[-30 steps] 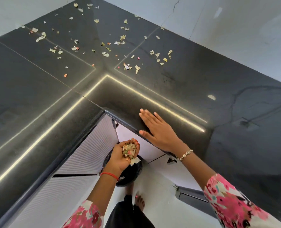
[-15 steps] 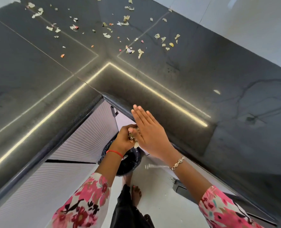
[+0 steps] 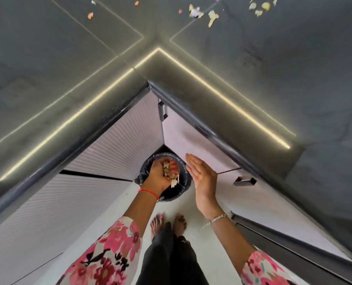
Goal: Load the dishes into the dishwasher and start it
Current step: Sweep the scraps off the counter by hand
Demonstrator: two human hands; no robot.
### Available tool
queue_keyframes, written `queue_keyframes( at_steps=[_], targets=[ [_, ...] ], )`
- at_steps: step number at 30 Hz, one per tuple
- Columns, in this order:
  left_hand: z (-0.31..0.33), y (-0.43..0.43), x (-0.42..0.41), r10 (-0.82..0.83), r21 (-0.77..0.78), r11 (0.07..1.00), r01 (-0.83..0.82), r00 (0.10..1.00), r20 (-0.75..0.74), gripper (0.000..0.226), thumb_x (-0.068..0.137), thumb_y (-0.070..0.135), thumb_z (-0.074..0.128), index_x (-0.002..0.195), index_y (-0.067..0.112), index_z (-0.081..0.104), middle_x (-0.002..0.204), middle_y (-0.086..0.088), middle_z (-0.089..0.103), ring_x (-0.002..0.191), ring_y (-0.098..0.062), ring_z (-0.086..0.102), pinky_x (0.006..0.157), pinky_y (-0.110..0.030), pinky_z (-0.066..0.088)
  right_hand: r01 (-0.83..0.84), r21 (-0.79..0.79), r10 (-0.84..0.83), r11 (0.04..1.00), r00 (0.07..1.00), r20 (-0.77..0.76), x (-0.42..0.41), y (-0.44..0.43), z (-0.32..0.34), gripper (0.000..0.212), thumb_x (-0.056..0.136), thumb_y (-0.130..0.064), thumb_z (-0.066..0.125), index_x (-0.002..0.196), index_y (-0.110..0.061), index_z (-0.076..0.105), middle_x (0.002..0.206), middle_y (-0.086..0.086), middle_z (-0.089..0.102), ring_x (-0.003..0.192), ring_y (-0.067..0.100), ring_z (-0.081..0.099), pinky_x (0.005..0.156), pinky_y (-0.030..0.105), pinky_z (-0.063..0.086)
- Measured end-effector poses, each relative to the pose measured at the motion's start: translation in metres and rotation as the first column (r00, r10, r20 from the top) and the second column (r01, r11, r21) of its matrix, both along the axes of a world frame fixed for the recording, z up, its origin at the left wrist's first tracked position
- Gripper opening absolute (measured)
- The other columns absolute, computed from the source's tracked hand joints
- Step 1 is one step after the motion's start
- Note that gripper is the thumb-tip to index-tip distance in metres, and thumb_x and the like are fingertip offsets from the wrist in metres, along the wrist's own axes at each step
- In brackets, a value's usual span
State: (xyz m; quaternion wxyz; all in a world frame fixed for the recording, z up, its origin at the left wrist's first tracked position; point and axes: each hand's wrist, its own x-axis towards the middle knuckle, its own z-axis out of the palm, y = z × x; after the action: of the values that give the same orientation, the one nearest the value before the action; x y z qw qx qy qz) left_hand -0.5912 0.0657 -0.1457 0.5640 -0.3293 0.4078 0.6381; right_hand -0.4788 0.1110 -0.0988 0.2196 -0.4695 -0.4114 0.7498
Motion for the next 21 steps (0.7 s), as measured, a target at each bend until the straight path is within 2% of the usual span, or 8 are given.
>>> queue_keyframes(
  at_steps=[4,7,10,14,16,18,20,21],
  targets=[
    [-0.097,-0.007,-0.002,0.059,-0.057,0.996,-0.061,0.997,-0.040,0.057,0.093,0.008,0.026,0.038,0.010,0.044,0.037,-0.002,0.040,0.029,-0.013,0.039,0.035,-0.014,0.033,0.026,-0.268,0.014,0.963,0.989,0.149,-0.008,-0.006,-0.115,0.027,0.096,-0.013,0.040,0.110,-0.003,0.060,0.123,0.019,0.060,0.106,0.020,0.060,0.092,0.028,0.048],
    [-0.183,-0.008,-0.006,0.115,-0.127,0.984,-0.125,0.990,-0.085,0.043,0.094,0.012,0.033,0.053,0.009,0.046,0.036,-0.003,0.048,0.030,-0.015,0.047,0.053,-0.023,0.038,0.031,-0.310,0.036,0.950,0.978,0.207,-0.019,-0.009,-0.207,0.031,0.098,-0.014,0.039,0.118,0.002,0.057,0.127,0.019,0.057,0.115,0.024,0.056,0.099,0.034,0.043],
    [-0.272,-0.009,-0.013,0.056,-0.241,0.965,-0.106,0.977,-0.205,0.032,0.094,0.018,0.038,0.066,0.011,0.051,0.041,-0.001,0.053,0.047,-0.019,0.050,0.056,-0.027,0.037,0.017,-0.337,0.058,0.941,0.976,0.210,-0.035,-0.009,-0.295,0.037,0.100,-0.018,0.036,0.127,0.004,0.049,0.134,0.019,0.050,0.125,0.026,0.047,0.104,0.035,0.038],
    [-0.353,-0.014,-0.019,-0.268,-0.438,0.891,0.117,0.916,-0.300,0.029,0.093,0.021,0.044,0.106,0.002,0.062,0.074,-0.005,0.055,0.066,-0.018,0.047,0.076,-0.028,0.032,-0.069,-0.352,0.169,0.933,0.949,0.264,-0.059,-0.007,-0.374,0.041,0.100,-0.018,0.035,0.130,0.007,0.045,0.139,0.022,0.043,0.131,0.033,0.039,0.106,0.038,0.033],
    [-0.370,-0.014,-0.019,-0.400,-0.416,0.871,0.261,0.868,-0.295,0.039,0.096,0.029,0.041,0.121,0.004,0.057,0.101,-0.008,0.060,0.093,-0.023,0.054,0.086,-0.028,0.032,-0.121,-0.358,0.232,0.926,0.930,0.286,-0.069,-0.007,-0.397,0.046,0.101,-0.024,0.032,0.131,0.008,0.042,0.140,0.021,0.042,0.131,0.035,0.037,0.106,0.040,0.032],
    [-0.378,-0.014,-0.017,-0.519,-0.397,0.827,0.399,0.813,-0.264,0.052,0.098,0.042,0.034,0.139,0.009,0.039,0.136,-0.006,0.043,0.131,-0.025,0.035,0.107,-0.033,0.022,-0.175,-0.388,0.304,0.905,0.903,0.302,-0.073,-0.005,-0.407,0.054,0.100,-0.039,0.028,0.134,0.001,0.042,0.137,0.015,0.047,0.128,0.029,0.042,0.101,0.033,0.035],
    [-0.378,-0.016,-0.019,-0.610,-0.418,0.776,0.473,0.730,-0.308,0.060,0.098,0.050,0.027,0.146,0.014,0.024,0.152,-0.004,0.023,0.142,-0.024,0.016,0.117,-0.039,0.010,-0.217,-0.414,0.369,0.884,0.868,0.333,-0.074,-0.004,-0.408,0.062,0.097,-0.051,0.026,0.141,-0.007,0.033,0.144,0.010,0.040,0.134,0.023,0.035,0.107,0.032,0.028],
    [-0.374,-0.017,-0.021,-0.656,-0.451,0.744,0.492,0.666,-0.355,0.059,0.098,0.048,0.028,0.145,0.014,0.025,0.153,-0.007,0.022,0.142,-0.025,0.017,0.117,-0.042,0.013,-0.237,-0.419,0.395,0.877,0.851,0.345,-0.074,-0.004,-0.403,0.065,0.097,-0.053,0.026,0.144,-0.010,0.028,0.149,0.008,0.031,0.138,0.022,0.028,0.111,0.033,0.023]
  ],
)
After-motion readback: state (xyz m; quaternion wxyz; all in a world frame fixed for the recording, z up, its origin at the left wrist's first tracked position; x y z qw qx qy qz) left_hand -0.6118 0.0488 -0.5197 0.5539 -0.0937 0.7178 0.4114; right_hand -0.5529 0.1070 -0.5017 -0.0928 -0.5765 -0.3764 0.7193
